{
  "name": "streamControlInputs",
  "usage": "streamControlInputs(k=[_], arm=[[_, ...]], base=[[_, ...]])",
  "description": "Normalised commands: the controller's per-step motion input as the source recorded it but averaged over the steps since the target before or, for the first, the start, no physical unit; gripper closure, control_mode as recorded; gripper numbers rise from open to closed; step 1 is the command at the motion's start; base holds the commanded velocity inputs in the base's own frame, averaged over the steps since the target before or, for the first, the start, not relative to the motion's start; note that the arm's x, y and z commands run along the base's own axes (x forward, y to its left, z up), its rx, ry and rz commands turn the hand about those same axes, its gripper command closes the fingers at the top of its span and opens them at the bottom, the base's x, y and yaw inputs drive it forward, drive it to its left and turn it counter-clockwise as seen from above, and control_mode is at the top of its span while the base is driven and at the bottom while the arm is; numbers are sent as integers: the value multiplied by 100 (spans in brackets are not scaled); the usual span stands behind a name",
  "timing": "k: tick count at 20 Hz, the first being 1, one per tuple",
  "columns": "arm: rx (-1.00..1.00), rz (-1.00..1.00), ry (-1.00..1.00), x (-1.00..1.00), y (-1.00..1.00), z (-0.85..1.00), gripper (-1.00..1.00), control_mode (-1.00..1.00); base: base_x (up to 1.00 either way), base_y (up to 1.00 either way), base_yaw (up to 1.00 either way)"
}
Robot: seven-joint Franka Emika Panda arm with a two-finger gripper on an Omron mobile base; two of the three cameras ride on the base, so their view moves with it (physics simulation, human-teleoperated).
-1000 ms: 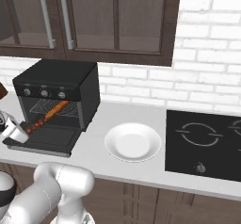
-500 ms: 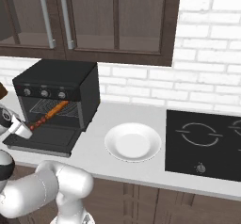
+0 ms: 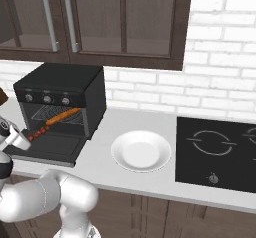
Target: Pick up the kebab skewer and baguette bread, and place them inside the toaster oven. Close the toaster oven door and start by setting the timer.
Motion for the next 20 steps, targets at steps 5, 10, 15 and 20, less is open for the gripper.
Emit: streamControlInputs(k=[5, 10, 15, 20], arm=[[0, 0, -3, 5, 0, 5, 100, -100], [0, -1, -5, 17, -2, 13, 100, -100], [0, -3, -1, 40, -1, 5, 100, -100], [1, 0, 0, 64, 0, 0, 100, -100]], base=[[0, 0, 0], [0, 0, 0], [0, 0, 0], [0, 0, 0]])
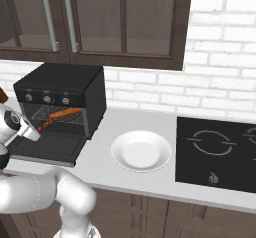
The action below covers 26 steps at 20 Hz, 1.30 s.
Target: Pick up the kebab skewer and baguette bread, and place them inside the toaster oven. Close the toaster oven door and start by setting the timer.
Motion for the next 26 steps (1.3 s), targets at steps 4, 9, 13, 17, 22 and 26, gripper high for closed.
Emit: streamControlInputs(k=[4, 9, 13, 17, 22, 26], arm=[[0, 0, 0, 63, 0, 0, 100, -100], [0, 0, 0, 73, 0, 0, 100, -100], [0, 1, 0, 25, 1, 3, 100, -100], [0, 0, 0, -21, 12, 38, 100, -100], [0, 2, 0, -5, 7, 59, 100, -100], [0, 6, 7, 50, 0, 14, 100, -100]], base=[[0, 0, 0], [0, 0, 0], [0, 0, 0], [0, 0, 0], [0, 0, 0], [0, 0, 0]])
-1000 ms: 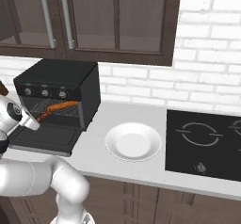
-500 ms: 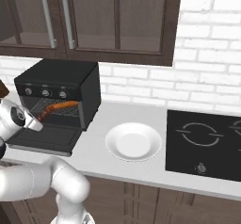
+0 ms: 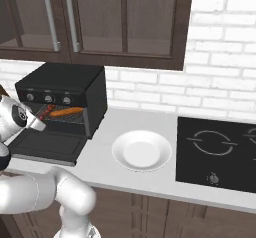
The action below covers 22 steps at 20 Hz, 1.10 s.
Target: Pick up the kebab skewer and baguette bread, and place them inside the toaster oven. Close the toaster oven door and start by setting the timer.
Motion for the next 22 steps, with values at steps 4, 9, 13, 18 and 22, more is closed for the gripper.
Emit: streamControlInputs(k=[4, 9, 13, 18, 22], arm=[[-2, 12, 4, 27, 0, -1, 100, -100], [-4, 9, -10, 0, 10, 19, 100, -100], [-1, 0, -2, 8, 20, 31, 100, -100], [0, 0, 0, 35, -7, 6, 100, -100], [0, 0, 0, 26, -10, 0, 100, -100]], base=[[0, 0, 0], [0, 0, 0], [0, 0, 0], [0, 0, 0], [0, 0, 0]])
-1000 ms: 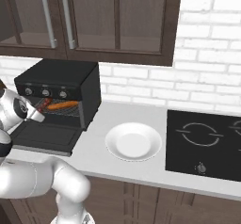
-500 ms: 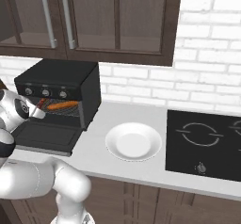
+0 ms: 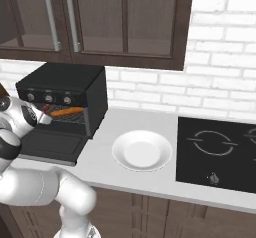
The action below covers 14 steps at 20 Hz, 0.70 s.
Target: Pick up the kebab skewer and baguette bread, and place them inside the toaster oven. Close the toaster oven door and start by setting the timer.
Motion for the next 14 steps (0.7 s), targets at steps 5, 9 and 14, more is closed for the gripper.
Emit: streamControlInputs(k=[5, 9, 14], arm=[[0, 0, 0, 34, -2, 0, -100, -100], [0, 0, 0, 17, 0, 0, -100, -100], [0, 0, 0, 0, 0, 0, -100, -100]], base=[[0, 0, 0], [0, 0, 0], [0, 0, 0]])
